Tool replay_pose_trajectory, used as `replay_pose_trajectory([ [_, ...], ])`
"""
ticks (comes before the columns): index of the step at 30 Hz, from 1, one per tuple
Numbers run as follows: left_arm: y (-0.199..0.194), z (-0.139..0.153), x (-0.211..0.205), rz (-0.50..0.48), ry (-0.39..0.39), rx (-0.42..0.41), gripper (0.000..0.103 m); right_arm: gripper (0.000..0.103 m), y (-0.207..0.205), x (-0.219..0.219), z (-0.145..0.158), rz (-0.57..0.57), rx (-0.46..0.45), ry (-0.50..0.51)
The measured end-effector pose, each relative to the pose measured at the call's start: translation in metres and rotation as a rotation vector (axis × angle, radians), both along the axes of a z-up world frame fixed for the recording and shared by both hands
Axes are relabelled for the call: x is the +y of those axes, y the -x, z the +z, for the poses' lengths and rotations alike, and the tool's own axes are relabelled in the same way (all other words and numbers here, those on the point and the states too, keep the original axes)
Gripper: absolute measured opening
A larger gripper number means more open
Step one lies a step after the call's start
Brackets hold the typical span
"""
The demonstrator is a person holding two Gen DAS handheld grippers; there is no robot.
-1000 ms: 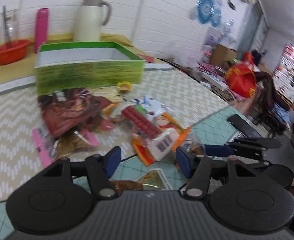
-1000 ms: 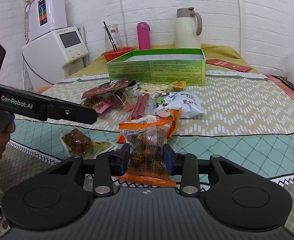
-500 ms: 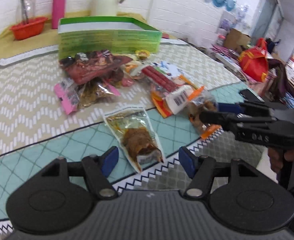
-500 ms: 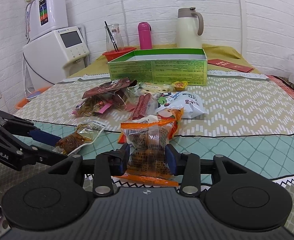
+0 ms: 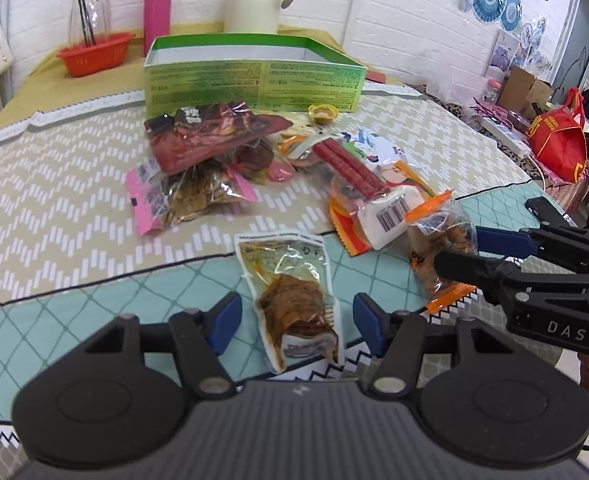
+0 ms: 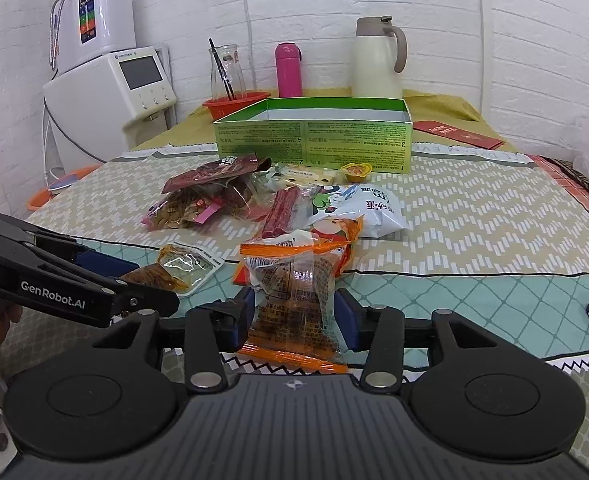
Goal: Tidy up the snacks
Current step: 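Carry both packets over the green box and open both tools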
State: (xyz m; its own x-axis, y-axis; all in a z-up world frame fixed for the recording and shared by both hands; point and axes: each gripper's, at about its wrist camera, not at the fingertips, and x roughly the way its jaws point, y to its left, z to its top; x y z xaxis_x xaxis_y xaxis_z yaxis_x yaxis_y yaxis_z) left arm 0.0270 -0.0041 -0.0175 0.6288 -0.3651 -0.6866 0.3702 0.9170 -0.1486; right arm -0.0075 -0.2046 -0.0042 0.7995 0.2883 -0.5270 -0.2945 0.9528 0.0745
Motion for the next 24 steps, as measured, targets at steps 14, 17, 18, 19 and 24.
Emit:
replay_pose_trajectory([
  [14, 0.000, 0.053, 0.007, 0.021, 0.102, -0.150, 0.041, 0.056, -0.009, -0.006, 0.045, 0.068, -0.123, -0.057],
  [17, -0.012, 0.077, 0.008, 0.045, 0.111, -0.233, 0.041, 0.056, -0.028, -0.008, 0.064, 0.078, -0.177, -0.070],
  [18, -0.017, 0.084, 0.008, 0.052, 0.116, -0.252, 0.041, 0.056, -0.036, -0.009, 0.069, 0.078, -0.189, -0.068],
  [19, -0.024, 0.091, 0.008, 0.061, 0.121, -0.269, 0.041, 0.056, -0.046, -0.009, 0.074, 0.074, -0.200, -0.062],
  [24, -0.067, 0.110, 0.006, 0.096, 0.149, -0.312, 0.041, 0.056, -0.097, -0.011, 0.088, 0.056, -0.211, -0.067],
])
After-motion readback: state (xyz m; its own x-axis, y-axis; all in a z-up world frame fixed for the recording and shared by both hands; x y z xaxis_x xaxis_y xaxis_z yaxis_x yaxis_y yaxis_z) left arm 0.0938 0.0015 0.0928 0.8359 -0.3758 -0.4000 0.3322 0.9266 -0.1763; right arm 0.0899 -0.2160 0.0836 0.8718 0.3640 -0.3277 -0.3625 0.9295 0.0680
